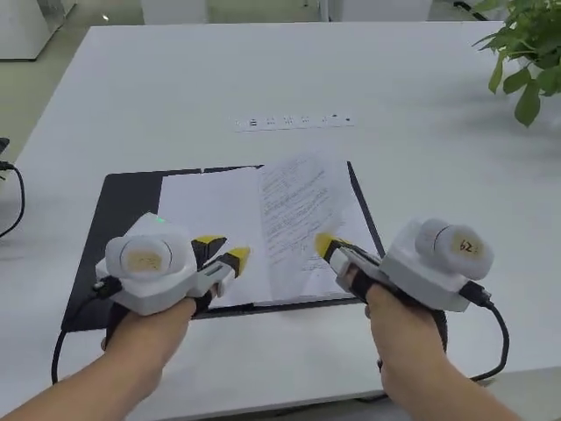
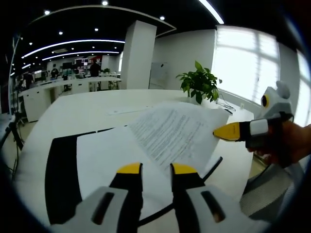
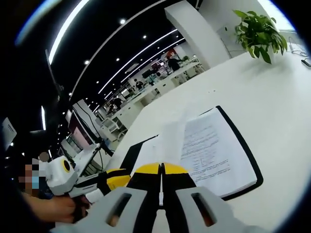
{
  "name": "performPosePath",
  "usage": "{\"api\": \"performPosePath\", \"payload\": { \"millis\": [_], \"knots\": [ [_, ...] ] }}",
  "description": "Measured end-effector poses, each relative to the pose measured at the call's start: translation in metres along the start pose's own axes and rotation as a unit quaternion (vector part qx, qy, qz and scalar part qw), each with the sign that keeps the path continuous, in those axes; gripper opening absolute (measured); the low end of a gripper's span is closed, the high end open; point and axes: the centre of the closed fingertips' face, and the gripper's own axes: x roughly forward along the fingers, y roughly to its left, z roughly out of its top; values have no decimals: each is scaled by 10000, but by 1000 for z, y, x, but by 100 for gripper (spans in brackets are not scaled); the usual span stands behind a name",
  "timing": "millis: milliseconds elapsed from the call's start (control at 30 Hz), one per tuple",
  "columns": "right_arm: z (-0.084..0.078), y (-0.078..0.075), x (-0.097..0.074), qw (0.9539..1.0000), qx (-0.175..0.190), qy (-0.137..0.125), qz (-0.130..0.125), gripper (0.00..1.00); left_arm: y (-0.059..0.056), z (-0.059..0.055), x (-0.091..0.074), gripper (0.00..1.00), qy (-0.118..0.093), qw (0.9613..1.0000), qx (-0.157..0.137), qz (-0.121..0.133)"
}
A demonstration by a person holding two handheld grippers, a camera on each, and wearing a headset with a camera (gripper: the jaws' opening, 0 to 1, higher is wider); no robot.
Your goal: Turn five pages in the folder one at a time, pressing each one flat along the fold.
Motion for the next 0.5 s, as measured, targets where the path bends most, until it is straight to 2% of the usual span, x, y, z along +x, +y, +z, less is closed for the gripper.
{"api": "performPosePath", "payload": {
  "millis": [100,267,500],
  "knots": [
    [-1,14,5,9994,-330,19,112,0,8,4,-9,21,-109,9999,-8,65],
    [-5,31,11,9981,-559,80,266,0,17,10,-26,21,-234,9996,15,174],
    [-19,60,26,9945,-874,254,521,0,32,11,-47,21,-302,9989,91,354]
  ]
}}
